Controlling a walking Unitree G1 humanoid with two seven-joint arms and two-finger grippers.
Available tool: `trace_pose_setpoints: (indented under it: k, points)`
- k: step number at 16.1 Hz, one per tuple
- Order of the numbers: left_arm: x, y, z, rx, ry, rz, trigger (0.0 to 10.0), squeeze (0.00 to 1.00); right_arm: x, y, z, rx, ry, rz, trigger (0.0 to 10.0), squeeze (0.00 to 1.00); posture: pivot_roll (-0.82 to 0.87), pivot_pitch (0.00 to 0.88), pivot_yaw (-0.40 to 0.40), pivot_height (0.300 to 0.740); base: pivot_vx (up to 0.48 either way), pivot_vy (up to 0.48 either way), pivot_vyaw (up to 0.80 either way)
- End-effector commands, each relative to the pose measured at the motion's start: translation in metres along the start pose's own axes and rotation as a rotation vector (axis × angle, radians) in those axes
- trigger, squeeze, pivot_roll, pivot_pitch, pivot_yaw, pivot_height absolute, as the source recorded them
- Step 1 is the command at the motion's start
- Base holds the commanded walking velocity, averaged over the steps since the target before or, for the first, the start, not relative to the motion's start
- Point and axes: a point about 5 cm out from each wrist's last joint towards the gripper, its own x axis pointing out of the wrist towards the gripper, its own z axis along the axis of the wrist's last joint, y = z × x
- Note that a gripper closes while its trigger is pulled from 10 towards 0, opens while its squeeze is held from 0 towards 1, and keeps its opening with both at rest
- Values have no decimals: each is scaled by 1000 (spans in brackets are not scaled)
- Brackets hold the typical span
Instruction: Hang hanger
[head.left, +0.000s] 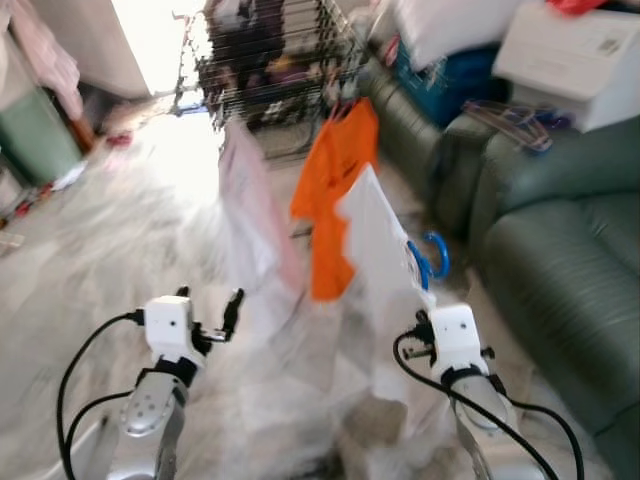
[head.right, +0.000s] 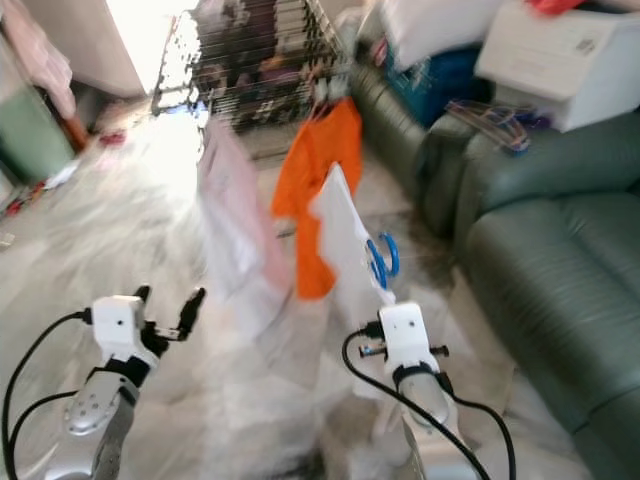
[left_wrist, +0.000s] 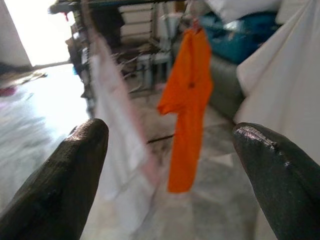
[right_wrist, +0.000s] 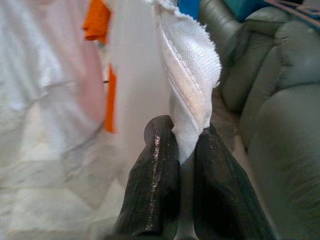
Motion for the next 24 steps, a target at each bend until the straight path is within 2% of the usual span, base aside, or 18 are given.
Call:
trace_pose_setpoints:
  k: [1, 11, 15, 16, 21, 24]
  points:
    - [-2, 3, -2, 9, 19, 0, 10000, 0, 2, -1, 10, 6, -37, -9, 10000, 0, -243, 0, 103, 740, 390, 277, 0]
    - [1, 1, -7, 14, 55, -7, 10000, 0, 2, -1, 6, 12, -10, -7, 10000, 0, -239, 0, 101, 740, 344, 333, 0]
    - [0, 4, -12, 39, 83, 82, 10000, 0, 5, 6, 5, -3, -8, 39, 10000, 0, -219, 0, 72, 740, 79, 173, 0]
    - [-1, 5, -14, 52, 94, 109, 10000, 0, 6, 8, 6, -8, -11, 57, 10000, 0, -197, 0, 43, 740, 0, 0, 0]
    - [-18, 9, -20, 49, 93, 235, 10000, 0, 20, 19, 13, -46, -17, 161, 10000, 0, -116, 0, -52, 740, 0, 0, 0]
    - [-23, 11, -20, 45, 79, 253, 10000, 0, 24, 25, 16, -53, -25, 193, 10000, 0, -94, 0, -74, 740, 0, 0, 0]
